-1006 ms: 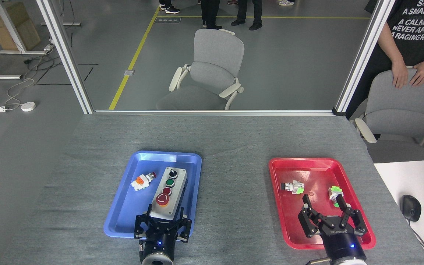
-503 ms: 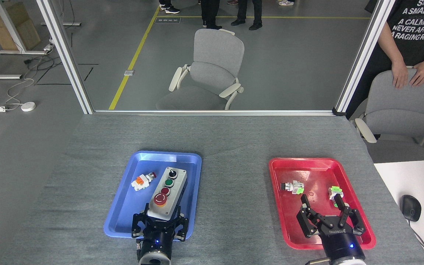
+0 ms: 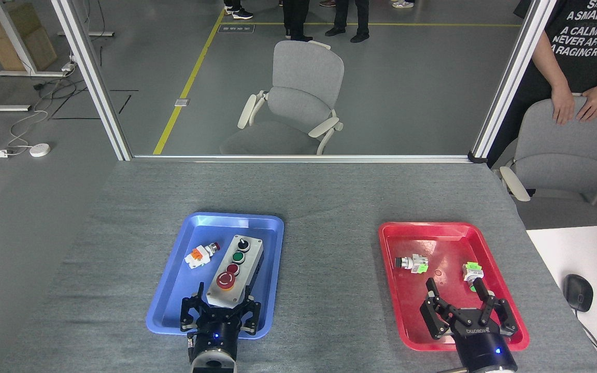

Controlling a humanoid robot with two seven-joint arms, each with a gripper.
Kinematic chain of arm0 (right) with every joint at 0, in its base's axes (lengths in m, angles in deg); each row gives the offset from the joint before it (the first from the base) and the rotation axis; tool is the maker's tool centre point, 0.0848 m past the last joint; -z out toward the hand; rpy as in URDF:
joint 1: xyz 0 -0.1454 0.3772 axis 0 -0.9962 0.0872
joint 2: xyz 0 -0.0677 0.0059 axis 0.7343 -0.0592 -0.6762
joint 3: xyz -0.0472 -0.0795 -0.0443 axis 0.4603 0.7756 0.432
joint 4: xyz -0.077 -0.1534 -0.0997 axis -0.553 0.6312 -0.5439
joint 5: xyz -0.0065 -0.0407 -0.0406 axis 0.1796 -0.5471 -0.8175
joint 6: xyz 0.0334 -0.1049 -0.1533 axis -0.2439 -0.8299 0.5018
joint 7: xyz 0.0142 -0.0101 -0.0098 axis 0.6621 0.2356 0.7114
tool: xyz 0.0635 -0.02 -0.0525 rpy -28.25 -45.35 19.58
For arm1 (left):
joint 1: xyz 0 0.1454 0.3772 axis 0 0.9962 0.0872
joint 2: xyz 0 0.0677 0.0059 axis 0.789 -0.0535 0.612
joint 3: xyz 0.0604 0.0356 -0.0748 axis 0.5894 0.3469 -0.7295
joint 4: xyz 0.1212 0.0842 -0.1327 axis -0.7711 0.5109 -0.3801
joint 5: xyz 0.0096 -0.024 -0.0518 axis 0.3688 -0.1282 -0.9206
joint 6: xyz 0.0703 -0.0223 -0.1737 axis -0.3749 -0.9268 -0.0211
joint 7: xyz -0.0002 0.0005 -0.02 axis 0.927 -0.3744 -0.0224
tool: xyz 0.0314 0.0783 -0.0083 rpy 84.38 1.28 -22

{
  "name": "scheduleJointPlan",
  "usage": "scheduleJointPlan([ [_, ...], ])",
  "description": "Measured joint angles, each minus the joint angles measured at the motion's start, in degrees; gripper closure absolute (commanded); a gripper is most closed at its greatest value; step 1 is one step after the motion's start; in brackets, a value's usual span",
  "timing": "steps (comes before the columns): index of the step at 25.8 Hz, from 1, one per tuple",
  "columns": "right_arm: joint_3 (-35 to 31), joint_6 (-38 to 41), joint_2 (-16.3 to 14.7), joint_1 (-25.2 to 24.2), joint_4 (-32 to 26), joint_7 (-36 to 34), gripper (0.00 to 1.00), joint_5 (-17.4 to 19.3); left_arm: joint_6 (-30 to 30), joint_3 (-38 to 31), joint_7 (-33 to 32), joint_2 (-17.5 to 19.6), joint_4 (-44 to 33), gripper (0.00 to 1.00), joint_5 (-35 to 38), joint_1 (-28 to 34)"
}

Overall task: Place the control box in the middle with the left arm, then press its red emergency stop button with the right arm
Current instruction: 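Close the left gripper around the grey control box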

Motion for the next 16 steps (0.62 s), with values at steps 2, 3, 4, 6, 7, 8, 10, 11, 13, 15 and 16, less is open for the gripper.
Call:
scheduleJointPlan([
  [2,-0.1,0.0,-0.1,0.0,0.0,0.1,0.01,0.0,0.0,0.0,0.0,-0.2,0.8,0.01,0.0,-0.1],
  [3,-0.1,0.0,-0.1,0.0,0.0,0.1,0.01,0.0,0.0,0.0,0.0,-0.3,1.4,0.01,-0.1,-0.1],
  [4,-0.1,0.1,-0.2,0.0,0.0,0.1,0.01,0.0,0.1,0.0,0.0,-0.5,2.1,0.01,-0.1,-0.2],
  [6,-0.1,0.2,-0.3,0.0,0.0,0.1,0.01,0.0,0.1,0.0,0.1,-0.7,3.3,0.01,-0.1,-0.7],
  [7,-0.1,0.2,-0.3,0.0,0.0,0.2,0.01,0.0,0.0,0.0,0.2,-0.7,4.0,0.01,-0.1,-1.0],
  [8,-0.1,0.3,-0.2,0.0,0.0,0.2,0.01,0.0,0.0,0.0,0.2,-0.8,4.4,0.01,-0.1,-1.3],
  [10,-0.1,0.2,-0.1,0.0,0.0,0.2,0.01,0.0,0.0,0.0,0.3,-0.8,5.0,0.01,-0.1,-1.8],
  [11,-0.1,0.3,0.0,0.0,-0.1,0.2,0.01,0.0,0.0,0.0,0.4,-0.9,5.2,0.01,-0.1,-2.0],
  [13,-0.1,0.2,0.1,0.0,-0.1,0.2,0.01,0.0,0.0,0.0,0.4,-0.9,5.5,0.01,-0.2,-2.4],
  [15,-0.1,0.2,0.0,0.0,-0.1,0.2,0.01,0.0,0.0,0.0,0.4,-1.0,5.9,0.01,-0.4,-2.8],
  [16,-0.1,0.2,0.0,0.0,-0.1,0.2,0.01,0.0,0.0,0.0,0.4,-1.1,6.2,0.01,-0.5,-3.1],
])
